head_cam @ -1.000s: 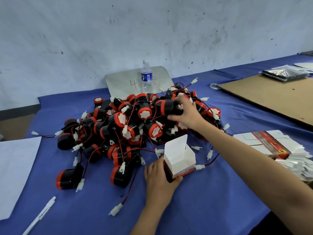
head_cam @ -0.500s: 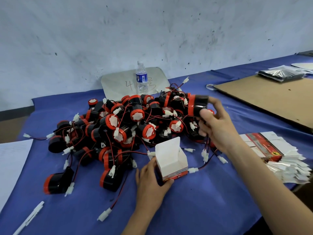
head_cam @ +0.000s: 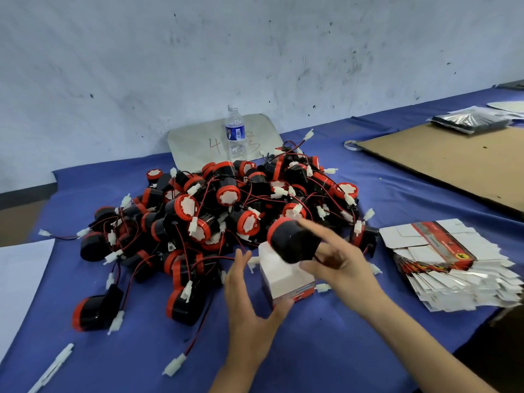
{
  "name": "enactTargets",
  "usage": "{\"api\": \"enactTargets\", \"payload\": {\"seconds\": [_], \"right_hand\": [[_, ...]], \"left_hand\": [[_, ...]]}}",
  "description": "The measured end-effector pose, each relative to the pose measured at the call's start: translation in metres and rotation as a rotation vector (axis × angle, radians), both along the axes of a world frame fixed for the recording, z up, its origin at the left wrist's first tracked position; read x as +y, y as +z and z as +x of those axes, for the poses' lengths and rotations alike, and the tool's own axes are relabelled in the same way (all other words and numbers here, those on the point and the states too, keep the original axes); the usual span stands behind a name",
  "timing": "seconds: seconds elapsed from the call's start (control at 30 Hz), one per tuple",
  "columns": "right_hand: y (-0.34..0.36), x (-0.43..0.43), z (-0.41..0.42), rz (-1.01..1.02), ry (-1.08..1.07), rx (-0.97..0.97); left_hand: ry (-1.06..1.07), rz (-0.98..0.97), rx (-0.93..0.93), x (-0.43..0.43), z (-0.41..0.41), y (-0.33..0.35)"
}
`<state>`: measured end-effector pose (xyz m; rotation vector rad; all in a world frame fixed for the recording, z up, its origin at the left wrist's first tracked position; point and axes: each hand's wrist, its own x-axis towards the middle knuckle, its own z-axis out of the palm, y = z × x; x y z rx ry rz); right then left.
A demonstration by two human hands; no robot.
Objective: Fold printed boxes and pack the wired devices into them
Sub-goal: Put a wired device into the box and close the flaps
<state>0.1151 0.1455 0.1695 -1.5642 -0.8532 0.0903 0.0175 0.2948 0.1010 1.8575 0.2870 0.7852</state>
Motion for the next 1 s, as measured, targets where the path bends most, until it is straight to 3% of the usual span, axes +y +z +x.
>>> {"api": "enactTargets", "payload": {"seconds": [0.1,0.23,0.37,0.5,0.7,0.9,1.0], "right_hand": [[-0.009,0.006,-0.013,-0.199,0.004,-0.255],[-0.011,0.008,-0.021,-0.255,0.052,-0.453],[0.008,-0.003,-0.013,-0.423,-0.103,-0.314],[0.027,-0.012,-0.02,-0.43,-0.062,-0.119],[0.019,0.004,-0.051,-0.537,-0.123,-0.317],[0.015,0.011,-0.05,-0.459,-0.201,-0.339],[0.012,0.014,-0.037,-0.414,-0.321,-0.272]], "left_hand": [[0.004,0.015,-0.079,-0.004,-0.003,0.002],[0.063,-0.001,-0.167,-0.003,-0.002,0.001],[0.093,0.117,-0.279,0.003,0.0,-0.005],[0.075,0.19,-0.353,0.009,0.003,-0.014],[0.118,0.493,-0.42,0.011,0.008,-0.013],[0.089,0.492,-0.357,0.007,0.005,-0.007],[0.008,0.237,-0.192,-0.003,0.005,-0.002]]}}
